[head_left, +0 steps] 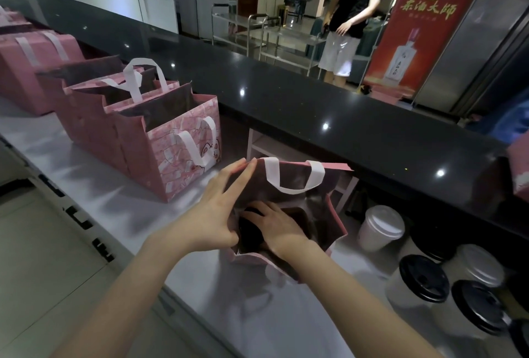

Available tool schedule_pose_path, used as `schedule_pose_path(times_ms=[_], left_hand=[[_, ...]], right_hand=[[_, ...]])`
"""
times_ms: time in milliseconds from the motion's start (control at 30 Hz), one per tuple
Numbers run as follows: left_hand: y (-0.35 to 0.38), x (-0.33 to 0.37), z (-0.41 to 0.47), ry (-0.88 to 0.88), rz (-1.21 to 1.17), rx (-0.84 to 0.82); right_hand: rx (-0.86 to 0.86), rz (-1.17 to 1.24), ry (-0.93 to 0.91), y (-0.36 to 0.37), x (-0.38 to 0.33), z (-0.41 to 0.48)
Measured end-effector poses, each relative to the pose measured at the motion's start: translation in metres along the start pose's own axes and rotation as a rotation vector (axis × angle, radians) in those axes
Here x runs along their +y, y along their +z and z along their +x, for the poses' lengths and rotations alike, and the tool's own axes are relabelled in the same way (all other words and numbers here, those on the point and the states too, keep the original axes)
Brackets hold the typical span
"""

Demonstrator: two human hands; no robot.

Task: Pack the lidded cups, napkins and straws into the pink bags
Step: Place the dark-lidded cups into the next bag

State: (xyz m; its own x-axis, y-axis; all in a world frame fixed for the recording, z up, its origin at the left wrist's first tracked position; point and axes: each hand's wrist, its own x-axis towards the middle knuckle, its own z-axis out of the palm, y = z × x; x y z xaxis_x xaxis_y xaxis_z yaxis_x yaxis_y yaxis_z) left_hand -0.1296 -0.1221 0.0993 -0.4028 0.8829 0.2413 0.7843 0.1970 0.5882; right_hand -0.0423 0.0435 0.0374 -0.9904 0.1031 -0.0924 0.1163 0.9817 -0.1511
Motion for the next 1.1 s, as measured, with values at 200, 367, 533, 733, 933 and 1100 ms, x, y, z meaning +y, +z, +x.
schedule_pose_path(times_ms=[200, 367, 533, 733, 933, 1100], left_hand=[[0.003, 0.006, 0.003, -0.014, -0.041, 0.045], [0.021, 0.011, 0.002, -0.006, -0.044, 0.097], [0.04, 0.02, 0.001, -0.024, 0.037, 0.086], [0.05, 0.039, -0.004, -0.044, 0.109, 0.109], [0.055, 0.048, -0.015, -0.069, 0.159, 0.131], [0.055, 0.05, -0.019, -0.064, 0.187, 0.158]], right_hand=[[0.065, 0.002, -0.007, -0.032, 0.012, -0.039], [0.396, -0.09, -0.086, -0.056, 0.029, -0.111], [0.528, -0.172, 0.086, -0.053, 0.074, -0.187], [0.162, -0.208, 0.56, -0.018, 0.148, -0.25], [0.008, -0.18, 0.62, 0.007, 0.177, -0.273], [0.038, -0.114, 0.526, 0.001, 0.176, -0.268]])
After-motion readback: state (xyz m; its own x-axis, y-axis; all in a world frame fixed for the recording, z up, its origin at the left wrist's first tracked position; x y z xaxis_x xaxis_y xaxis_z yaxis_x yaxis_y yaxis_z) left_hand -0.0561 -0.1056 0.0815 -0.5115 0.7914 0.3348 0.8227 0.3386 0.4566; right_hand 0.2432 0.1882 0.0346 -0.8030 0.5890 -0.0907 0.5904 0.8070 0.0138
